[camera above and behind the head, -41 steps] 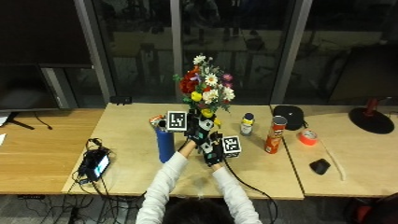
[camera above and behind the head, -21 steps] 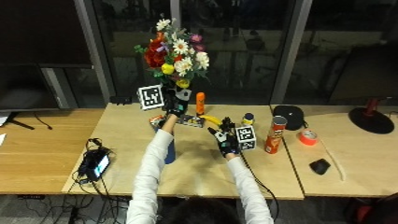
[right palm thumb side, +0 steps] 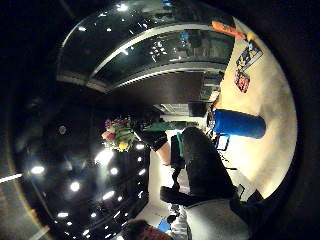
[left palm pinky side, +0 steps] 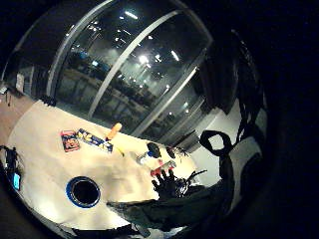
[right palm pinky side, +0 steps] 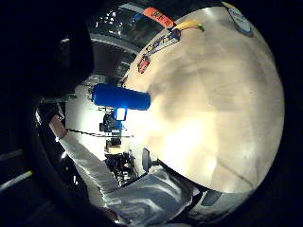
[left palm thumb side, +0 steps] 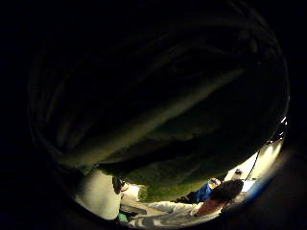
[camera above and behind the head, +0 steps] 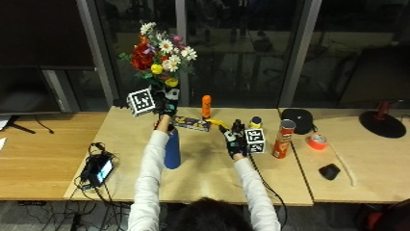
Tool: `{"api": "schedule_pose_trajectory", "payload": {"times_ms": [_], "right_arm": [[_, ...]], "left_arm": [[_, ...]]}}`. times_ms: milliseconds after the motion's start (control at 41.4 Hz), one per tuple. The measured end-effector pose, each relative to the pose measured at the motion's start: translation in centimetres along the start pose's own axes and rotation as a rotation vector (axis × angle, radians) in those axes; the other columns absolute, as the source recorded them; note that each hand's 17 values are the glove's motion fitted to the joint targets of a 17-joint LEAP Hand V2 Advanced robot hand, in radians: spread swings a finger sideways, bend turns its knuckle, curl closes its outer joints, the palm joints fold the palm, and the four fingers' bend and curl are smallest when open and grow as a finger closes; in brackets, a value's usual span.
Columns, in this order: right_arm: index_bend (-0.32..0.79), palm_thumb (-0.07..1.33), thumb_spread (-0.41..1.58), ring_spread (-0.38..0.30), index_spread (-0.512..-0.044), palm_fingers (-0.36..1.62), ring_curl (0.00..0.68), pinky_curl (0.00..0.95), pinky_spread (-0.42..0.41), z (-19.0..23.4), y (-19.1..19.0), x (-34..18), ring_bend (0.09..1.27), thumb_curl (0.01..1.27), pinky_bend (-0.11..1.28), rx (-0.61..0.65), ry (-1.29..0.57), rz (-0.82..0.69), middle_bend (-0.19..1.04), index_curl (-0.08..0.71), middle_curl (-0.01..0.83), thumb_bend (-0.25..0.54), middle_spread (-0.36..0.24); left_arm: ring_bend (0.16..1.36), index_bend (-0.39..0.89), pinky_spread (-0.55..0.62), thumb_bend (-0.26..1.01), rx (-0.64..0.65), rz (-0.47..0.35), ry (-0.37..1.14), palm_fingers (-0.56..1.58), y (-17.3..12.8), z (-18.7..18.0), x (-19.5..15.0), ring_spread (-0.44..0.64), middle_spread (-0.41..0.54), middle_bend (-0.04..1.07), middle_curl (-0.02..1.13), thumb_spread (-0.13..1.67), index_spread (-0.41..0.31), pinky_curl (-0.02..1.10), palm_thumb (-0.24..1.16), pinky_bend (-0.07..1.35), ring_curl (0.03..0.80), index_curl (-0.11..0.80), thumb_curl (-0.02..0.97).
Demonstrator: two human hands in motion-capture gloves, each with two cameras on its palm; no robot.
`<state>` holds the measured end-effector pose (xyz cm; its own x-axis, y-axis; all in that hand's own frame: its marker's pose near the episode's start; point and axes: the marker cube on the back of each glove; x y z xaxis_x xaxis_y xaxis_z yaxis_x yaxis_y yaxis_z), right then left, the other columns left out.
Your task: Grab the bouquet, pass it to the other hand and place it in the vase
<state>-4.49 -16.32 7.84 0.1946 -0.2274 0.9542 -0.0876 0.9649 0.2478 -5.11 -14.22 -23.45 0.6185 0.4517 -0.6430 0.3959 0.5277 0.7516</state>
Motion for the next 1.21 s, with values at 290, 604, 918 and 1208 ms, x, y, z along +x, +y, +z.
{"api": "schedule_pose_trajectory", "payload": {"times_ms": [290,604,918,1208], "right_arm": [[0.09,0.54,1.08,0.114,-0.403,-0.11,0.291,0.360,0.258,-0.6,-0.1,1.9,0.44,0.46,0.60,0.010,0.004,0.110,0.18,0.125,0.314,-0.027,0.048],[0.12,0.55,1.08,0.108,-0.401,-0.08,0.283,0.346,0.257,-1.5,1.1,4.1,0.43,0.44,0.56,-0.026,0.060,0.111,0.18,0.125,0.303,-0.023,0.048],[0.13,0.52,1.10,0.107,-0.398,-0.06,0.277,0.341,0.257,-2.7,4.5,4.1,0.41,0.41,0.54,-0.007,0.130,0.076,0.18,0.150,0.289,-0.025,0.047],[0.13,0.54,1.11,0.107,-0.394,-0.03,0.277,0.337,0.258,-2.3,4.2,7.3,0.40,0.41,0.52,0.019,0.190,0.121,0.19,0.165,0.290,-0.020,0.041]], "left_arm": [[0.77,0.37,-0.41,-0.03,0.015,-0.079,-0.111,1.36,0.8,-0.8,-6.2,-0.39,-0.356,0.75,0.57,0.28,-0.352,0.46,0.87,0.63,0.478,0.616,0.796],[0.62,-0.04,-0.14,-0.14,-0.629,-0.373,-0.234,0.21,11.6,-4.7,-17.8,-0.17,-0.207,0.61,0.56,0.59,-0.133,0.43,0.55,0.44,0.457,0.500,0.685],[0.56,0.00,0.38,-0.03,-0.631,-0.233,-0.240,-0.22,19.0,-11.7,-21.3,0.35,0.307,0.19,0.34,0.83,0.106,0.34,0.48,0.44,0.326,0.256,0.524],[0.58,0.04,0.48,-0.03,-0.560,-0.358,-0.228,-0.18,20.9,-11.7,-22.4,0.45,0.400,0.19,0.33,0.89,0.143,0.32,0.50,0.42,0.307,0.148,0.452]]}}
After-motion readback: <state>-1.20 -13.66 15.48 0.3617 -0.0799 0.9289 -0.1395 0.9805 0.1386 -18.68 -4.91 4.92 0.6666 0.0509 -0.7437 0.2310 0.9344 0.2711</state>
